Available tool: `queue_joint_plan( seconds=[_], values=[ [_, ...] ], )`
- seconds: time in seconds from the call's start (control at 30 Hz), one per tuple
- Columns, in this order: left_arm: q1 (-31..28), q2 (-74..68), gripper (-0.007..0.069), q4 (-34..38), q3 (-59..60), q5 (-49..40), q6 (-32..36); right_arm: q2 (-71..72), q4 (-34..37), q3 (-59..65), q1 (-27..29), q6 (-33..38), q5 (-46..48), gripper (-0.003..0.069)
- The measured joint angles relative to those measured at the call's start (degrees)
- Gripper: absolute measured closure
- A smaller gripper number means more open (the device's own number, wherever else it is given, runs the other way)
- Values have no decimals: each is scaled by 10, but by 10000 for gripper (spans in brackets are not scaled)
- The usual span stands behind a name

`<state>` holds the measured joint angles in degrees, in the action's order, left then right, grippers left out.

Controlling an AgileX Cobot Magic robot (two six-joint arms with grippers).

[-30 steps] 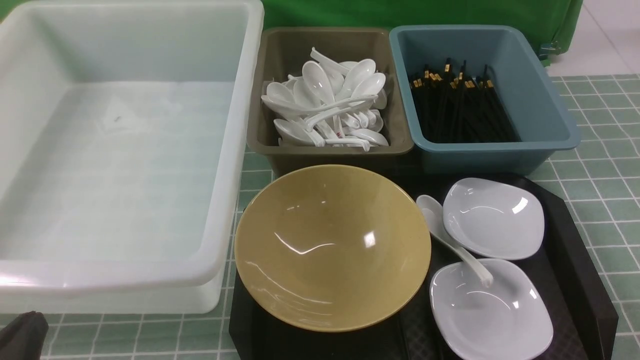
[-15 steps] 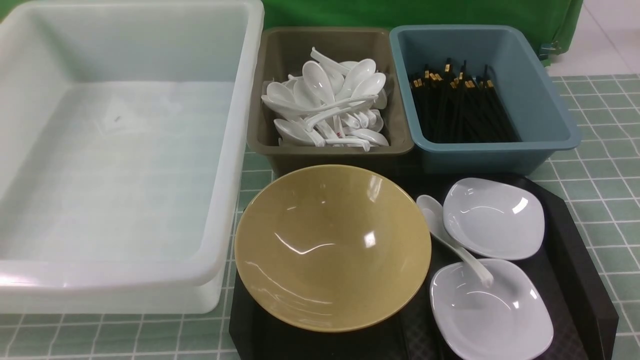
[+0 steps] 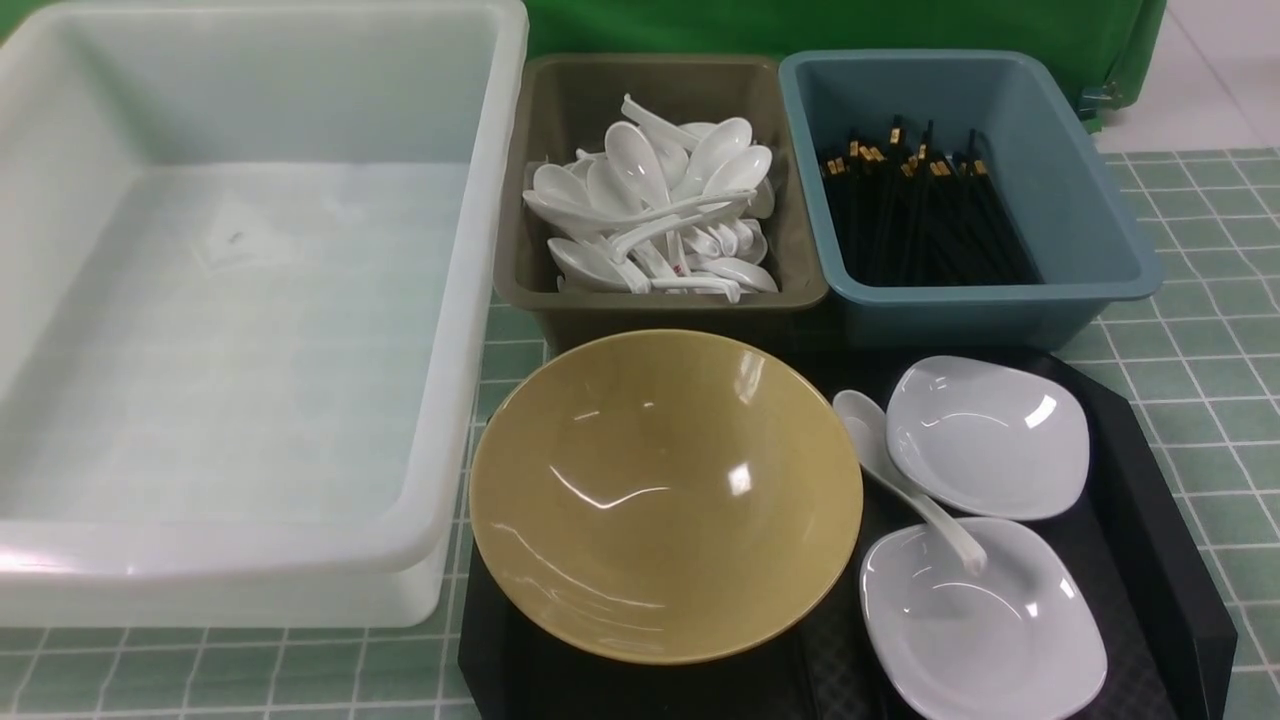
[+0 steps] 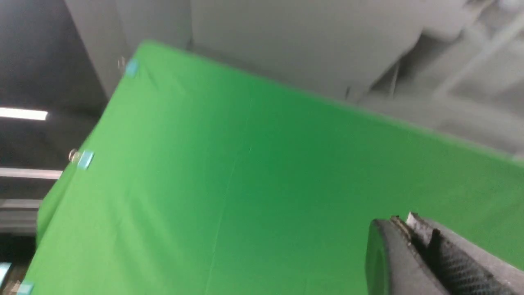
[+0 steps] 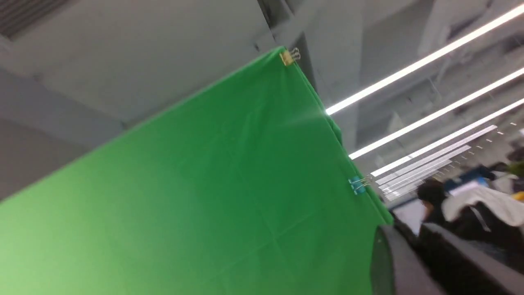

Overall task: On blue table put chopsticks spoon bowls plates into blue grey white boxes.
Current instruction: 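Grasp the large bowl on the tray by its rim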

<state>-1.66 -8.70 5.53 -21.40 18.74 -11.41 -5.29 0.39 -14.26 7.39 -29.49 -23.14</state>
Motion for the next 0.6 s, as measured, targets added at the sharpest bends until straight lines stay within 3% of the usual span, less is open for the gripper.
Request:
queue_joint_plan(
  seconds=[0.23, 0.43, 0.6],
  values=[
    [13, -213, 620, 0, -96, -129, 7, -67, 0, -66, 0, 168, 95, 547],
    [120, -386, 620, 0, -237, -378, 15, -129, 0, -66, -17, 201, 309, 568],
    [240, -528, 620, 9, -380, -566, 75, -176, 1, -75, -88, 275, 453, 623]
  ],
)
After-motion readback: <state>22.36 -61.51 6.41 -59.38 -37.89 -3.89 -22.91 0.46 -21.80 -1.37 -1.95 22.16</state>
